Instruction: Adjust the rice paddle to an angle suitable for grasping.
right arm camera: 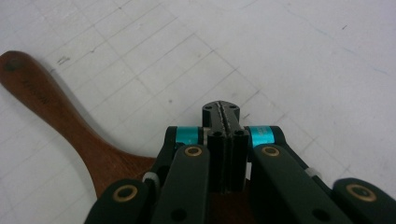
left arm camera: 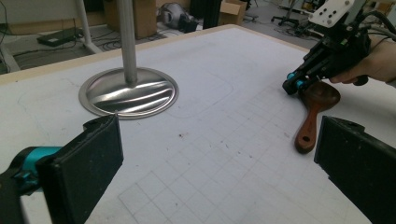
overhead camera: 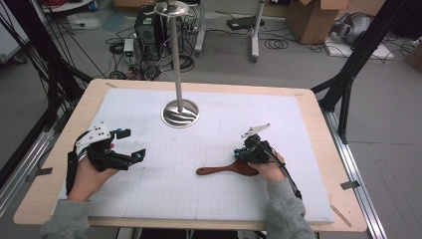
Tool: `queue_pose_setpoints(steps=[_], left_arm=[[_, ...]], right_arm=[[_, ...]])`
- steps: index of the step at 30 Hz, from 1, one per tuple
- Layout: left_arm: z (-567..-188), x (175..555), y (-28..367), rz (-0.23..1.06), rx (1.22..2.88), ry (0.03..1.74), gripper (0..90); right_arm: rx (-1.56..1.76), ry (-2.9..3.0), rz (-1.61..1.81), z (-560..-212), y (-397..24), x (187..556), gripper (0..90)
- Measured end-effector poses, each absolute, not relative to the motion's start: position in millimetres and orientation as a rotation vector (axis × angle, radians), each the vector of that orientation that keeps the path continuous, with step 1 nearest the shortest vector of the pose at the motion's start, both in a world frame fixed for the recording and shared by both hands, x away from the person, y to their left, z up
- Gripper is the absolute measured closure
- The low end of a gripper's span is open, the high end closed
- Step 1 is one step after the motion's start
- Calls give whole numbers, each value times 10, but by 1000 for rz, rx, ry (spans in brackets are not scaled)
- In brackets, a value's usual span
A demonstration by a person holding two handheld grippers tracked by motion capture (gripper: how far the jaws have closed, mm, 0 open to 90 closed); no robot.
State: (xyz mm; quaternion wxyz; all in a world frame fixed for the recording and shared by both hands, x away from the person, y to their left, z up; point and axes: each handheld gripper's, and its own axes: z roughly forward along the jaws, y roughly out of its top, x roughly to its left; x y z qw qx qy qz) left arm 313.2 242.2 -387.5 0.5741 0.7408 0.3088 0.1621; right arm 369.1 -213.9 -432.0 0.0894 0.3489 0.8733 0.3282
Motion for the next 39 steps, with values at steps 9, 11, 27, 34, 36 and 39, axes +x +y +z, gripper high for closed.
queue_pose_setpoints(steps=[9, 11, 27, 34, 36, 39], left_arm=[[-3861, 3171, 2376, 376, 1734, 706, 17], [-3861, 3177, 2362, 372, 1734, 705, 17], [-3841, 3192, 2361, 380, 1720, 701, 17], [-3842, 3195, 2366, 378, 1726, 706, 17], [-3842, 3194, 2363, 379, 1725, 703, 17], [-3840, 3191, 2364, 380, 1724, 703, 17]], right_arm=[[1024, 2624, 941, -4296, -2155, 3549, 896], [1010, 2626, 935, -4294, -2150, 3532, 896], [732, 2703, 1173, -4123, -1910, 3281, 895], [639, 2767, 1182, -4166, -1835, 3190, 895], [612, 2798, 1173, -4204, -1808, 3173, 895], [558, 2831, 1139, -4247, -1760, 3149, 895]])
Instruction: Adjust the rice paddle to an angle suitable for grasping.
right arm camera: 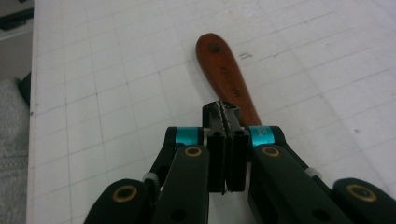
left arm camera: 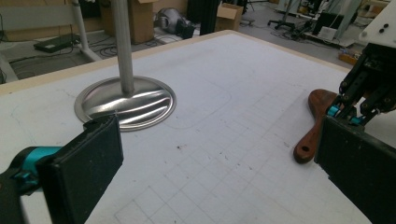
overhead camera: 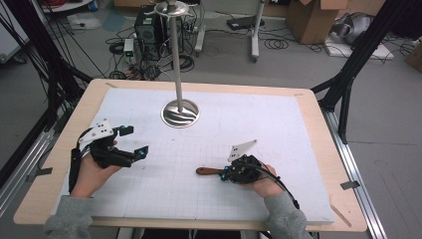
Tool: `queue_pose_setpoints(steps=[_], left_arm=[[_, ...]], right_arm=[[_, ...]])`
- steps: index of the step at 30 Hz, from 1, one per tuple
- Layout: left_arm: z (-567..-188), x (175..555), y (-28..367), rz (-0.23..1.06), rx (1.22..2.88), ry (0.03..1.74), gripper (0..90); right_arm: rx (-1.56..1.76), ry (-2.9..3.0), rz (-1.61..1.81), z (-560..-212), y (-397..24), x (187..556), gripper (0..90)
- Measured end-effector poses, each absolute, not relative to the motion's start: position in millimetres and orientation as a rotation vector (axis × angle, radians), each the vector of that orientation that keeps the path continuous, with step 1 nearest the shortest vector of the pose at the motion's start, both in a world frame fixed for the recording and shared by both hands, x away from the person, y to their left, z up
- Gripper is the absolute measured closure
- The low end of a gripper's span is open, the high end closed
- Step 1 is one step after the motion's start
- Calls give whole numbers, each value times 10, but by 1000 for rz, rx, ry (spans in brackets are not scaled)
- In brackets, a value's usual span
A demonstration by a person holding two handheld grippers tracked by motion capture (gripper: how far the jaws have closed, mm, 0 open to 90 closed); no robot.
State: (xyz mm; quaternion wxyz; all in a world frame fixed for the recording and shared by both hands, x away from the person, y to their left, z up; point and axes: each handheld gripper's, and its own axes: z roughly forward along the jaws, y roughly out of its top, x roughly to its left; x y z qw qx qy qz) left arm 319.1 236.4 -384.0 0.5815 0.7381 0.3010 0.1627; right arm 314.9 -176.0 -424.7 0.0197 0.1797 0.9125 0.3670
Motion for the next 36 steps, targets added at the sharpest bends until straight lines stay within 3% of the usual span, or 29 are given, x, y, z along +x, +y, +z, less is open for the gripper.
queue_pose_setpoints(steps=[36], left_arm=[[-3866, 3032, 2576, 418, 1726, 757, 17]], right_arm=[[620, 2832, 1052, -4322, -1565, 3383, 894]])
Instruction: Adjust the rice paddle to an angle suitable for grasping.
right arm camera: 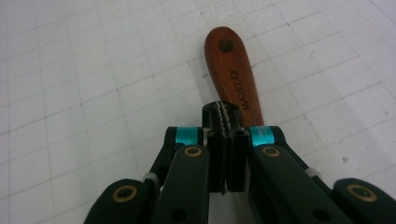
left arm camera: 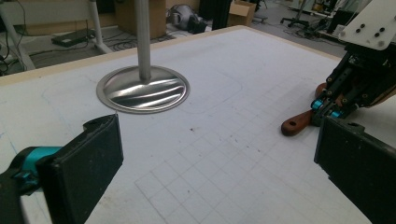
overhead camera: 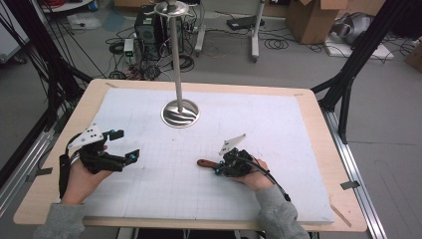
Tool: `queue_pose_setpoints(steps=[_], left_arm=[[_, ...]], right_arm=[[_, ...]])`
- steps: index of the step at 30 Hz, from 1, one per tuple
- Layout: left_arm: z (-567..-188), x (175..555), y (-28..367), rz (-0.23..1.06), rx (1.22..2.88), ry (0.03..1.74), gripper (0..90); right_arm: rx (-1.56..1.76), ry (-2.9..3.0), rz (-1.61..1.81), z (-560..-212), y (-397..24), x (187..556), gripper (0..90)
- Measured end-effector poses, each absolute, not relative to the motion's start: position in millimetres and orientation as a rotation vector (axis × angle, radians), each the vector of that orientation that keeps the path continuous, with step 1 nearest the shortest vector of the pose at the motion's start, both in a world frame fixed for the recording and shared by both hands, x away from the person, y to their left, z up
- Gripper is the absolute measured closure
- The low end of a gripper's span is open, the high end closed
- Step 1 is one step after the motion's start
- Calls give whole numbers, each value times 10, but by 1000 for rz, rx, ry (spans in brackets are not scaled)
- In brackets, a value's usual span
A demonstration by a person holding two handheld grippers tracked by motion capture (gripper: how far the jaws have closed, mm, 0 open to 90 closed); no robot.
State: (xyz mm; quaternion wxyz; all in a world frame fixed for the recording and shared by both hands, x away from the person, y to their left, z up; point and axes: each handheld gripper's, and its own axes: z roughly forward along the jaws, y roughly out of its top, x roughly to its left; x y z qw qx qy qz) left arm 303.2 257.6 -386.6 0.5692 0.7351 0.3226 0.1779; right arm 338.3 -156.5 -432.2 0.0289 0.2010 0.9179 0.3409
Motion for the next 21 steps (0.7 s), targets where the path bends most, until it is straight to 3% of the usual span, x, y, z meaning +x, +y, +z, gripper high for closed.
queue_pose_setpoints(steps=[21], left_arm=[[-3881, 2900, 2748, 451, 1720, 802, 17]], right_arm=[[742, 2775, 1075, -4340, -1573, 3631, 894]])
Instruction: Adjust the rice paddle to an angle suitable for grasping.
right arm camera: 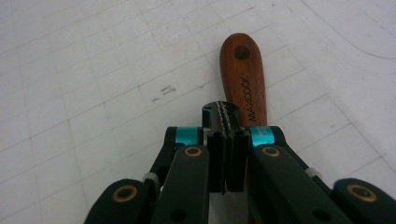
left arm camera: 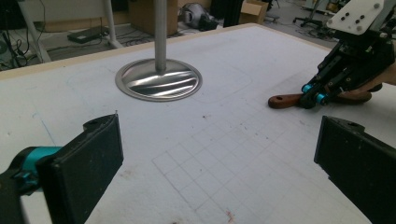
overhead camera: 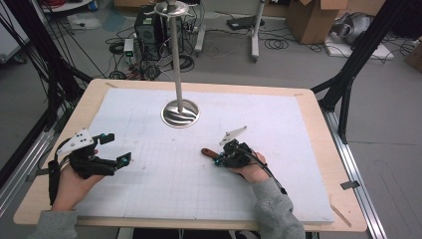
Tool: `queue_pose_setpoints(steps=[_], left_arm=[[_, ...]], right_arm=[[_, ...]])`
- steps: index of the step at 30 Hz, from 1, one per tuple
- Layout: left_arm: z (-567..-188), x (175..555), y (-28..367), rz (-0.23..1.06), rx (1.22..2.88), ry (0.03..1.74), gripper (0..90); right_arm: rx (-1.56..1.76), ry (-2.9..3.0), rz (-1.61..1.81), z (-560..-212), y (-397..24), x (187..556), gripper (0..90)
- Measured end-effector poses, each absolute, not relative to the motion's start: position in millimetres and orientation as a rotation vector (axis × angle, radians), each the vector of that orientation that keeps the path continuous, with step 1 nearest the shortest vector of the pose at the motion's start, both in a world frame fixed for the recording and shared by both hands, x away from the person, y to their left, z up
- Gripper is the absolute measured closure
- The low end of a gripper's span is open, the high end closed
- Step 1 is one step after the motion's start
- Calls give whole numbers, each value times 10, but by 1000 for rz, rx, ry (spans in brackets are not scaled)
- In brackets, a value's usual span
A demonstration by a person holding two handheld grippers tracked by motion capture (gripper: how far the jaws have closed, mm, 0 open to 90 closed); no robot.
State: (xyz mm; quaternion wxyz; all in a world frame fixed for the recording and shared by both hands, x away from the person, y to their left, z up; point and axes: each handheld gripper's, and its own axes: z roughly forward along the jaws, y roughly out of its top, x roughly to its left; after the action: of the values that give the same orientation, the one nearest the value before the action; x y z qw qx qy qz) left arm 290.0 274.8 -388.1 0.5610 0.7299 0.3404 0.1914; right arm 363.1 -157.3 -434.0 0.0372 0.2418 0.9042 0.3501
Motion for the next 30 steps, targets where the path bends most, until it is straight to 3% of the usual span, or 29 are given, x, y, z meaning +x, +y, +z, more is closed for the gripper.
queue_pose_setpoints(steps=[20, 30], left_arm=[[-3900, 2843, 2825, 457, 1719, 825, 17], [-3895, 2864, 2816, 453, 1715, 821, 17]], right_arm=[[807, 2725, 1084, -4299, -1667, 3761, 882], [785, 2655, 1144, -4118, -1795, 3709, 603]])
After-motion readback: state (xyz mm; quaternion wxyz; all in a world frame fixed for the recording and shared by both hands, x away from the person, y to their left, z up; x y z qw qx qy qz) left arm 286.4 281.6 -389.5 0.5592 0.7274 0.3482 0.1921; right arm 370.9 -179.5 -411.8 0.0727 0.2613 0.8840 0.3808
